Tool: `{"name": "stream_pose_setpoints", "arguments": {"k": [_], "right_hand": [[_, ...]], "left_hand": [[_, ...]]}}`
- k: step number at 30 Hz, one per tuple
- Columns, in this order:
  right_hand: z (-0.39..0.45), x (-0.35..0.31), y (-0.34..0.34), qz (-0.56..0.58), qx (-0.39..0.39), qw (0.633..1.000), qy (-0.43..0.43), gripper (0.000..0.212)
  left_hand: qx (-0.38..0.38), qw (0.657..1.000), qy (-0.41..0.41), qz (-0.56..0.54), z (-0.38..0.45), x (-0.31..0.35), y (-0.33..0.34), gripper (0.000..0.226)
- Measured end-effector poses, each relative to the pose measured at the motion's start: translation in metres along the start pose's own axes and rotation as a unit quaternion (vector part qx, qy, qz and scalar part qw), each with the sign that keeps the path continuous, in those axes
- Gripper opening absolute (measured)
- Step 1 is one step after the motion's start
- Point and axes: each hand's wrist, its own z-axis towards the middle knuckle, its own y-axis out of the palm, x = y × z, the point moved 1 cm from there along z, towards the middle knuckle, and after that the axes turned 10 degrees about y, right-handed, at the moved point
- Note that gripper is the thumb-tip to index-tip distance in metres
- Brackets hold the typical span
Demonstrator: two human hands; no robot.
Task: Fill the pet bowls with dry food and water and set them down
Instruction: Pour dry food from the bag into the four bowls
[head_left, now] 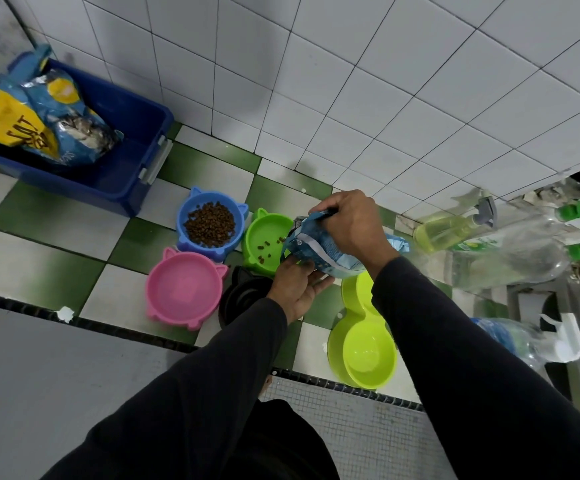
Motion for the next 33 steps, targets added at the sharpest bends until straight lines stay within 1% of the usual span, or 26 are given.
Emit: {"name": "stream_pose_setpoints", "arguments": {"k": [4, 8, 17, 24, 33], "right_hand": [[0.002, 0.001, -0.001, 0.002, 0.012, 1.0, -0.011, 0.016], [0.002, 0.001, 0.0, -0.008, 0.019, 1.0, -0.021, 0.016], [0.003, -0.002, 0.003, -0.041, 0.006, 0.999, -0.028, 0.019], [0.0, -0.004, 0.005, -0.08, -0.001, 0.996, -0.04, 0.021], [-0.003, -0.01, 0.005, -0.131, 0.002, 0.99, -0.055, 0.022]], "left_hand": [[-0.002, 1.0, 0.001, -0.005, 0.002, 0.001, 0.001, 0.046], [-0.008, 1.0, 0.0, -0.007, 0.003, 0.0, 0.002, 0.047], [-0.009, 1.0, -0.013, -0.011, 0.008, -0.003, 0.004, 0.044], [-0.019, 0.999, -0.027, -0.016, 0.006, -0.005, 0.002, 0.031], [-0.026, 0.999, -0.029, -0.003, 0.004, -0.005, 0.002, 0.031]]}}
